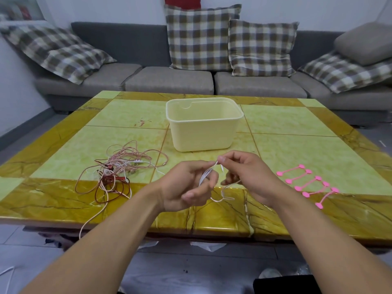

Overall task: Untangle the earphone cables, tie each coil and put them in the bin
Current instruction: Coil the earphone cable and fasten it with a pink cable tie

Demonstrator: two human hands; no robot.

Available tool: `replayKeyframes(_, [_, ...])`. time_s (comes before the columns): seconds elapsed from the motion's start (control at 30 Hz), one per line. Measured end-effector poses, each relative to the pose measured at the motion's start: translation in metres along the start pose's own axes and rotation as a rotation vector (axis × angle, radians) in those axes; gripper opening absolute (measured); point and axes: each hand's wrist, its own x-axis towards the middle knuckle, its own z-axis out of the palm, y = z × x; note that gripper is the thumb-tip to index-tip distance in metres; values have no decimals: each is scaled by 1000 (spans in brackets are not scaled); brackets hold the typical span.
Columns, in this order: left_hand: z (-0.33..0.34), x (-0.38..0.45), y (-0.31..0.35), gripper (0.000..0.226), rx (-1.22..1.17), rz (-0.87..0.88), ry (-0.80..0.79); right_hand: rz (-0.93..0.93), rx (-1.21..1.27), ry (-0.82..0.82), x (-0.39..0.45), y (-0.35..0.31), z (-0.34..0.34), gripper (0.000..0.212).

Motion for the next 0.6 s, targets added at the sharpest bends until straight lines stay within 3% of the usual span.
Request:
replayKeyframes(0.13, [2,1,1,47,-172,85,-81,148,134,-69,-3,-3,8,12])
replayKeyframes(0.23, [9,4,9,42,-336,203,146,156,-27,-154,-4,1,14,28])
replayKeyframes(0.4, [-6,10,6,39,-520,501,550,120,-371,-279,-11,1,20,21])
replayKeyframes(0.47, [-15,13,0,41,-369,553,695,104,-425,-328,-13,2,23,23])
replayKeyframes(0.6, [-18,11,-7,38,321,471,847,11,-398,-414,-17,-7,22,20])
